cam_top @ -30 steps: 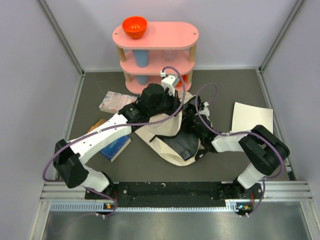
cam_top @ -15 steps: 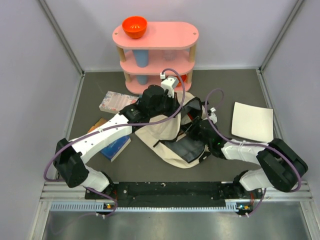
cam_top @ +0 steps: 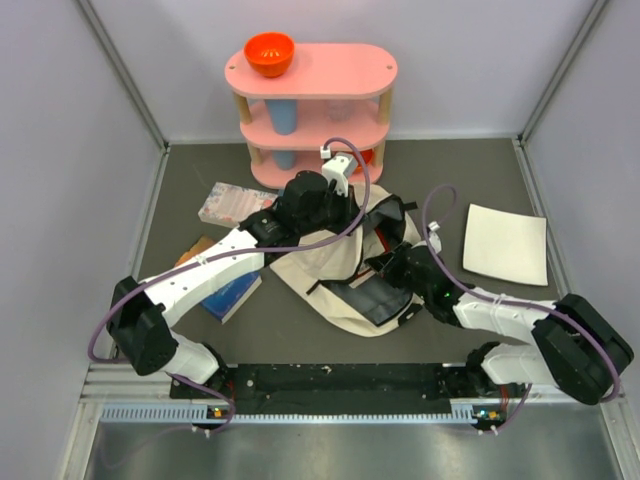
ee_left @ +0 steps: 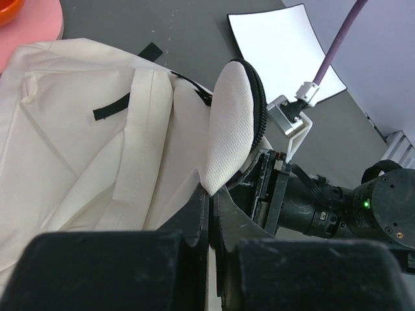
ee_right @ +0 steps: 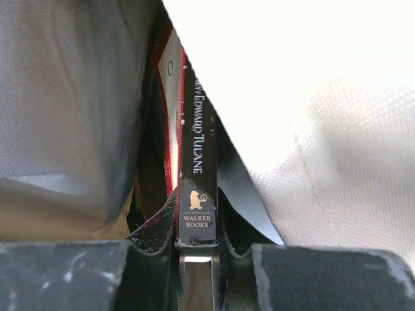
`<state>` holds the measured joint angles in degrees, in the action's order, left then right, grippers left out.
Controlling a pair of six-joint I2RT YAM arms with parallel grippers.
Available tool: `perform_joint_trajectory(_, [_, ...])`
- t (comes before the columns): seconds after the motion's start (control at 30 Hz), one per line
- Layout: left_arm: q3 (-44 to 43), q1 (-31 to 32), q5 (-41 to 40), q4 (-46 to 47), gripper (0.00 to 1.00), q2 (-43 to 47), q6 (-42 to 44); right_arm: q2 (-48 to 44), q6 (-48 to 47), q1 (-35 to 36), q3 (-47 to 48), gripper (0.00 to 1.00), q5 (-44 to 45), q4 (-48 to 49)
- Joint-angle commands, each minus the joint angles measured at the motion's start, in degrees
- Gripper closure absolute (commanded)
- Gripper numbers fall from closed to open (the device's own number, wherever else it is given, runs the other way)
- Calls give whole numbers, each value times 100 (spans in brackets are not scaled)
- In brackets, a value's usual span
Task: Pack the student bag
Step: Place the book in the student bag.
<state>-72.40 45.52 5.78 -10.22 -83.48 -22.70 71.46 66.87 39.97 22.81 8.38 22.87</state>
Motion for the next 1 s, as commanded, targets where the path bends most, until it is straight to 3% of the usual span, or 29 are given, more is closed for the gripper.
perform_joint_trajectory(0.0, [-2,-34,204,740,100,122,-85,-203,107,38,-57,100,146,68])
perform_joint_trajectory(0.13, [16,-34,336,776,100,113,-68,68,10,38,118,100,-37,392])
perform_joint_trajectory(0.37, [-19,-34,485,793,100,139,134,710,36,-24,242,100,-741,2604])
perform_joint_trajectory(0.47, [-81,-43,599,828,100,96,213,1087,19,-41,740,100,-968,2154])
perform_joint_trajectory(0.53, [-133,-34,643,820,100,69,222,1316,-16,-41,769,100,-970,2396])
perform_joint_trajectory(0.67, [-143,-34,652,793,100,77,213,1695,10,-42,927,100,-557,2046])
perform_joint_trajectory(0.97, [-108,-78,688,758,100,43,134,2575,169,-50,1015,86,-381,2186])
